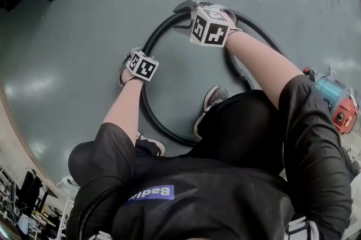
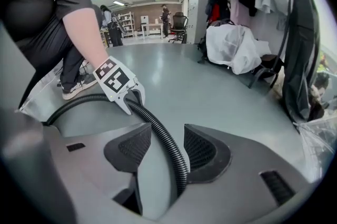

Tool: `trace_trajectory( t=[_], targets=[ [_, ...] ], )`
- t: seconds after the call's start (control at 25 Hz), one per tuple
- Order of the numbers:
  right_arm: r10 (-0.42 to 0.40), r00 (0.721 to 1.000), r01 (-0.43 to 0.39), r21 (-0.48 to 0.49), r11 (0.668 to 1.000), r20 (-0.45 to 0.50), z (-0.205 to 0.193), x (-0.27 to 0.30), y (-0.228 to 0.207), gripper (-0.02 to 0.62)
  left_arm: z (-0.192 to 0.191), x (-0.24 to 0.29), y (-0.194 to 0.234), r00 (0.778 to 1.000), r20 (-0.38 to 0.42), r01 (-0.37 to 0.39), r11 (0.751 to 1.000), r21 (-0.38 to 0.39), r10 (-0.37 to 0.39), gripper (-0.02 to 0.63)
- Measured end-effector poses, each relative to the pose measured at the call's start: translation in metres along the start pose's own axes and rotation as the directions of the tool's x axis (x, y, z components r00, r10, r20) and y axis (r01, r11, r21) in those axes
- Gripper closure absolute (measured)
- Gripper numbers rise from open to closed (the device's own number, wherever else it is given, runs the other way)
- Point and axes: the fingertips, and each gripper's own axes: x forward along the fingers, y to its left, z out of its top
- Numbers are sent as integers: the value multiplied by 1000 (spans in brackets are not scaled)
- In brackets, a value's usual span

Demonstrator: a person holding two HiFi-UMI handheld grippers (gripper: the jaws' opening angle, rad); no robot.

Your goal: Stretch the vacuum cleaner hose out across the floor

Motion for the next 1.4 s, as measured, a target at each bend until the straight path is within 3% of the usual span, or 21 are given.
trace_trajectory(
  t=[0.24, 0.4, 0.52, 0.64, 0.72, 0.84, 0.92, 1.04, 1.2, 1.28, 1.4],
  targets=[
    [35, 997, -49, -211, 976, -69, 1, 41, 24, 396, 26, -62, 7, 1000, 28, -14, 997, 81, 12, 408],
    [-50, 991, -12, -447, 895, -127, 9, 63, 21, 346, 53, -121, 9, 998, 58, -31, 987, 159, 22, 409],
    [-65, 990, -10, -531, 848, -123, 25, 72, 22, 344, 65, -159, 6, 995, 100, -42, 982, 187, 23, 408],
    [-39, 996, -9, -505, 863, -84, 48, 78, 25, 351, 65, -185, 12, 988, 144, -82, 978, 191, 54, 408],
    [-36, 997, 2, -459, 888, -64, 63, 79, 21, 445, 60, -193, 19, 983, 166, -117, 974, 196, 85, 405],
    [-63, 995, 27, -401, 916, -76, 79, 79, 7, 443, 52, -203, 32, 965, 213, -197, 961, 194, 155, 405],
    [-103, 991, 68, -344, 937, -84, 88, 74, -11, 443, 47, -214, 42, 949, 248, -241, 957, 161, 197, 342],
    [-151, 984, 124, -242, 962, -95, 104, 60, -39, 442, 32, -226, 57, 927, 278, -290, 951, 103, 253, 304],
    [-174, 978, 149, -200, 968, -116, 133, 43, -45, 430, 9, -231, 78, 899, 309, -327, 945, 2, 310, 255],
    [-195, 972, 169, -189, 967, -130, 145, 36, -46, 420, -1, -222, 74, 912, 299, -285, 958, -27, 280, 255],
    [-200, 968, 178, -146, 973, -153, 159, 31, -45, 420, -26, -194, 61, 959, 233, -150, 987, -64, 161, 282]
  ],
)
